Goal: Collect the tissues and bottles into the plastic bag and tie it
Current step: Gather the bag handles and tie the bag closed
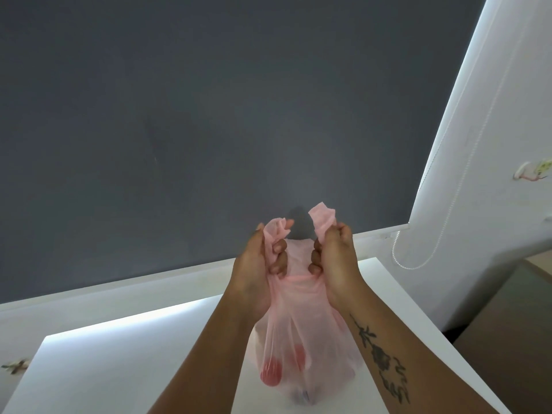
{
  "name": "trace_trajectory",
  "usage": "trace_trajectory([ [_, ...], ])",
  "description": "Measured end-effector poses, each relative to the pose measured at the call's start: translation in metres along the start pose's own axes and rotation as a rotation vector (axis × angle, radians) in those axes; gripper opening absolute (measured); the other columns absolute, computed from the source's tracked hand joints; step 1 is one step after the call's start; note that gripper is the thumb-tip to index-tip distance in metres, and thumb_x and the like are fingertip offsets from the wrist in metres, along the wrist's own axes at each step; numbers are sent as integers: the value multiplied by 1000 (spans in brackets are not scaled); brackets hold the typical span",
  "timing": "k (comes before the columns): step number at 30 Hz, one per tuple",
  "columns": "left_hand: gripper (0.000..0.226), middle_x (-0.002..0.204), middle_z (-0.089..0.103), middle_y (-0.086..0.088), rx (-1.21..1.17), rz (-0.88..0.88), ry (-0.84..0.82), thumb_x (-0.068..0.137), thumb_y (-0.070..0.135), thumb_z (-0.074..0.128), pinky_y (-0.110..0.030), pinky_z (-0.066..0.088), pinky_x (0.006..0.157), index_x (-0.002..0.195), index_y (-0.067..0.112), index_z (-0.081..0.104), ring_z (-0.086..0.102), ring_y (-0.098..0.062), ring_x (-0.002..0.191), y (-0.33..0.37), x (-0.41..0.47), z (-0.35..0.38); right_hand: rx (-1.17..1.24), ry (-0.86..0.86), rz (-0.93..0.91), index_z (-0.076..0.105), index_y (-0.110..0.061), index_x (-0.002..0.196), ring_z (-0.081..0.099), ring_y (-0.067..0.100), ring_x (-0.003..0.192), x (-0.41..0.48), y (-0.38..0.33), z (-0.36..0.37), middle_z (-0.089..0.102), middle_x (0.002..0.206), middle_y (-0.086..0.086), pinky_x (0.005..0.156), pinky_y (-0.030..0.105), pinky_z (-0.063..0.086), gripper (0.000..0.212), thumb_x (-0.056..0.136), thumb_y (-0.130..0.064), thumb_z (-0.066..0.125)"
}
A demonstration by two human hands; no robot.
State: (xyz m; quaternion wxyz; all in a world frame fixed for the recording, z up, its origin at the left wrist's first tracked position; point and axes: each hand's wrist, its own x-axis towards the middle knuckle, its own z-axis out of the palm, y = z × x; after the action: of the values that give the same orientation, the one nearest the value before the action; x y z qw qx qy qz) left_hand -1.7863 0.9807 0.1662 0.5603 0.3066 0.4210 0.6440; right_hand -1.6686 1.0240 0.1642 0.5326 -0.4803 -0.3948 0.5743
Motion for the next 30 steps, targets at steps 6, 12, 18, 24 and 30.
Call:
trace_trajectory([
  [6, 37, 69, 54, 0, 144, 7, -92, 99, 4, 49, -20, 37, 51, 121, 28, 65, 39, -8, 44, -3, 0, 0, 203, -172, 107, 60, -11, 73, 51, 14, 45, -1, -4, -6, 56, 56, 3, 47, 24, 40, 29, 97, -21, 47],
  [12, 22, 50, 53, 5, 164, -37, -150, 100, 2, 44, -17, 35, 42, 98, 11, 65, 37, -6, 39, -5, 3, 6, 56, -202, 22, 58, -15, 92, 67, 24, 66, 10, 6, -7, 69, 82, 13, 61, 33, 54, 13, 89, -13, 70],
  [18, 22, 54, 43, 1, 303, -97, -4, 93, 23, 57, -24, 26, 43, 76, 9, 60, 27, -10, 41, -4, 16, 3, 80, -396, 58, 66, 2, 95, 67, 40, 81, 1, 2, -11, 69, 88, 25, 84, 57, 56, 24, 90, -21, 70],
  [24, 27, 60, 56, 1, 230, -11, 50, 94, 27, 62, -20, 36, 39, 69, 21, 59, 47, -8, 40, -7, 14, 12, -42, -389, -57, 66, -9, 103, 70, 33, 98, -2, 1, -16, 71, 100, 16, 90, 48, 57, 34, 83, -34, 76],
  [30, 33, 54, 50, 7, 353, 95, 133, 91, 33, 67, -20, 38, 43, 64, 25, 50, 47, -9, 45, -10, 17, 11, -143, -374, -136, 68, -8, 93, 69, 30, 100, -6, 0, -17, 72, 101, 14, 93, 47, 55, 28, 89, -36, 69],
])
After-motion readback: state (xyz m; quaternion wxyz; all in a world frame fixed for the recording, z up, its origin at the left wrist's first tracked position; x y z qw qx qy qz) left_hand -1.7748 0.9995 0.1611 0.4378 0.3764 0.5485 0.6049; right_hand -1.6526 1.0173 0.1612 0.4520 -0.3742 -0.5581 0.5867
